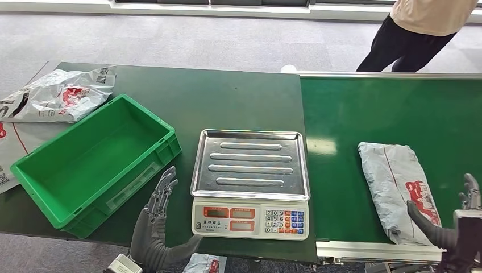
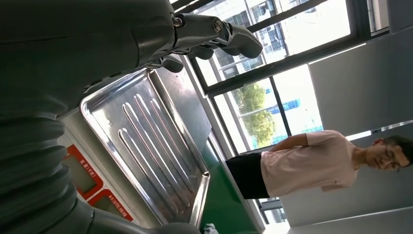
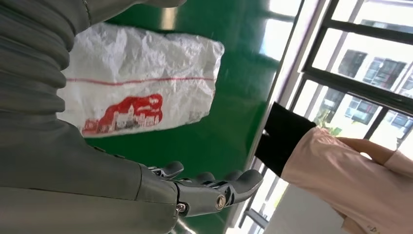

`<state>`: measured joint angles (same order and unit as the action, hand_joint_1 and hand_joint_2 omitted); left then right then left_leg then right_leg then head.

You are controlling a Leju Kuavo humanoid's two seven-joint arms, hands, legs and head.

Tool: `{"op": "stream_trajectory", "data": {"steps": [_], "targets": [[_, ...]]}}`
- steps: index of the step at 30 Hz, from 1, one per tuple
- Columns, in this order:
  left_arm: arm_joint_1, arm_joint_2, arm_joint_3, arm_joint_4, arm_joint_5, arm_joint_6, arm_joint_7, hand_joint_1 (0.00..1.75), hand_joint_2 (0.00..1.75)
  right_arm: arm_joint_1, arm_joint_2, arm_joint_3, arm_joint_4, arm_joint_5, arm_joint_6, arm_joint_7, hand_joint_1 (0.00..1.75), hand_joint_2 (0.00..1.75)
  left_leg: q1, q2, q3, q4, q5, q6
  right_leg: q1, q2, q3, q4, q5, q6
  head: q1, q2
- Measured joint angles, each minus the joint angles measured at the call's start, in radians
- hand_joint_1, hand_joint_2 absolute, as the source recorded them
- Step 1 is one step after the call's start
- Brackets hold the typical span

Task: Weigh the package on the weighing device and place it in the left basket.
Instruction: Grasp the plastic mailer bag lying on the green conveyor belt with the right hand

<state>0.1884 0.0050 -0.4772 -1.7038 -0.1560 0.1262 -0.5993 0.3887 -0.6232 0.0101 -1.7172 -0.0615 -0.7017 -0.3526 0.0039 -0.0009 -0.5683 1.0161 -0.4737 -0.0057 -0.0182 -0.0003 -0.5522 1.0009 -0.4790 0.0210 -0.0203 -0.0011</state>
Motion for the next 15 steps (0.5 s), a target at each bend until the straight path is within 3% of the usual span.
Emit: {"op": "stream_trajectory", "data": {"steps": [2, 4, 6, 8, 12, 15], "targets": [[0.007, 0.002, 0.0, -0.002, 0.008, 0.018, 0.001, 0.0, 1.75, -0.018, -0.01, -0.021, 0.02, 0.128, 0.007, 0.044, 0.0, 1.75, 0.0, 0.001, -0.003, -0.001, 0.0, -0.001, 0.001, 0.001, 0.001, 0.0, 0.0, 0.0, 0.0, 0.0], [0.036, 0.009, 0.001, -0.023, 0.022, 0.069, 0.006, 0.0, 1.75, -0.089, 0.012, -0.033, 0.086, 0.339, 0.055, 0.118, 0.0, 1.75, 0.002, 0.007, -0.005, -0.001, -0.002, -0.003, 0.004, 0.007, 0.001, 0.001, 0.0, -0.002, 0.0, 0.0], [0.086, 0.025, 0.003, -0.071, 0.035, 0.125, 0.012, 0.0, 1.75, -0.214, 0.052, -0.027, 0.198, 0.577, 0.169, 0.246, 0.0, 1.75, 0.003, 0.017, -0.004, -0.002, -0.004, -0.005, 0.004, 0.018, -0.001, 0.001, 0.001, -0.004, 0.0, 0.0], [0.126, 0.047, 0.003, -0.121, 0.049, 0.155, 0.016, 0.0, 1.75, -0.35, 0.08, -0.016, 0.331, 0.723, 0.304, 0.367, 0.0, 1.75, 0.003, 0.022, -0.001, -0.002, -0.003, -0.003, 0.003, 0.022, -0.004, 0.002, 0.002, -0.004, 0.0, 0.0], [0.166, 0.093, 0.003, -0.168, 0.09, 0.186, 0.011, 0.0, 1.75, -0.594, 0.092, 0.037, 0.632, 0.841, 0.66, 0.509, 0.0, 1.75, 0.003, 0.011, 0.0, -0.001, 0.004, -0.002, 0.003, 0.011, -0.005, 0.002, 0.005, -0.002, 0.0, 0.0], [0.178, 0.119, 0.003, -0.173, 0.112, 0.208, -0.008, 0.0, 1.75, -0.71, 0.111, 0.098, 0.845, 0.869, 0.834, 0.516, 0.0, 1.75, 0.003, 0.003, -0.003, -0.001, 0.007, -0.003, 0.003, 0.003, -0.004, 0.003, 0.005, -0.002, 0.0, 0.0]]}}
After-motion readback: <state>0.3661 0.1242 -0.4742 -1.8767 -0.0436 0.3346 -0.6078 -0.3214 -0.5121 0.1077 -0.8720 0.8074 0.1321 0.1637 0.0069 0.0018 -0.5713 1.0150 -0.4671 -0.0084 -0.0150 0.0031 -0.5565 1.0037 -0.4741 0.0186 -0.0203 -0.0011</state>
